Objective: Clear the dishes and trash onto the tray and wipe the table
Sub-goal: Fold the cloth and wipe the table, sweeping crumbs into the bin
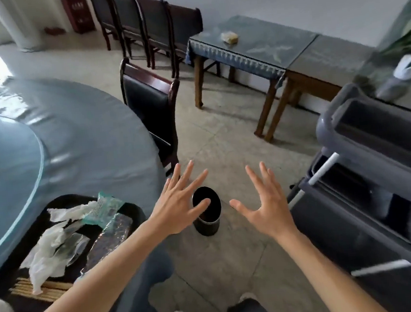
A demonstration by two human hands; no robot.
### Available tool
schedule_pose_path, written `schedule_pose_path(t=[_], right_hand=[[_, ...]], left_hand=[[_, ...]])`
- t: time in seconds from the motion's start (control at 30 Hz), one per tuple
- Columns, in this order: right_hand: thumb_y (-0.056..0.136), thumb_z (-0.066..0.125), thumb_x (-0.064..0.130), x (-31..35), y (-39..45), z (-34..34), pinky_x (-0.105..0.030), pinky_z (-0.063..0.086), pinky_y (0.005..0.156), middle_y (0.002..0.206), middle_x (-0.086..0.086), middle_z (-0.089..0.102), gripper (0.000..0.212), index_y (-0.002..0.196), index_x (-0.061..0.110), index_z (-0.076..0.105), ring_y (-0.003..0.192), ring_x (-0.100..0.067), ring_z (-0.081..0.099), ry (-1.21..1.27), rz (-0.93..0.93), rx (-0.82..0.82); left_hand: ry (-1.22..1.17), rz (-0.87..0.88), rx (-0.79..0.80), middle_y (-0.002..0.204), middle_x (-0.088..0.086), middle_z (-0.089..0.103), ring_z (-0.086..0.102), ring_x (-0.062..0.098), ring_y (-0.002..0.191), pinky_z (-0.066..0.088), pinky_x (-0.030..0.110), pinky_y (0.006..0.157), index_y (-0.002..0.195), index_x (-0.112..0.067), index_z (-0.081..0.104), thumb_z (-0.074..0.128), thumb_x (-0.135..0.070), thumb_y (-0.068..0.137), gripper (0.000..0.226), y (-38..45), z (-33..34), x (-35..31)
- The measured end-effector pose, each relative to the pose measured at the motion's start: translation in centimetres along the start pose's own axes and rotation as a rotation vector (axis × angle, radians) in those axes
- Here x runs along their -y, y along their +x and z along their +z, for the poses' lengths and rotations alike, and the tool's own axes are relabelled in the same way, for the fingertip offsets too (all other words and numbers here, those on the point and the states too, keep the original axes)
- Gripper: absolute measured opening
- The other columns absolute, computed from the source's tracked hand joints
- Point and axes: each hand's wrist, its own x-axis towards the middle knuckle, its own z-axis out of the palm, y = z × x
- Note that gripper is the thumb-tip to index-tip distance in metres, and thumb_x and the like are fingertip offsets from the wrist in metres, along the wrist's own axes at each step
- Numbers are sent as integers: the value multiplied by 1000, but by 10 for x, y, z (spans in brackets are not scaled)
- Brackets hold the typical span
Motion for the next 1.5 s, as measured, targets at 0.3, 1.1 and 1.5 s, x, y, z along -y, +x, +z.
schedule_pose_path(t=[0.3,1.1,1.5], right_hand=[[81,52,85,-131,-64,-95,-55,20,127,174,2,3,98,162,45,16,160,-23,-1,10,207,-160],[74,45,95,-434,-252,-298,-48,14,125,171,19,-3,92,153,66,5,159,-16,-3,47,855,-534],[91,72,49,-560,-275,-392,-3,37,98,149,24,42,80,157,36,30,126,18,39,287,1061,-777]], left_hand=[[-12,193,161,167,-11,-22,-29,22,151,3,55,126,158,-49,3,38,-65,96,72,80,70,-145],[-114,740,499,169,-15,-8,-28,15,152,-7,45,124,160,-43,9,42,-55,101,68,228,324,-530],[-103,1068,518,169,-10,9,-23,22,153,-16,41,122,160,-36,17,55,-11,97,79,289,436,-703]])
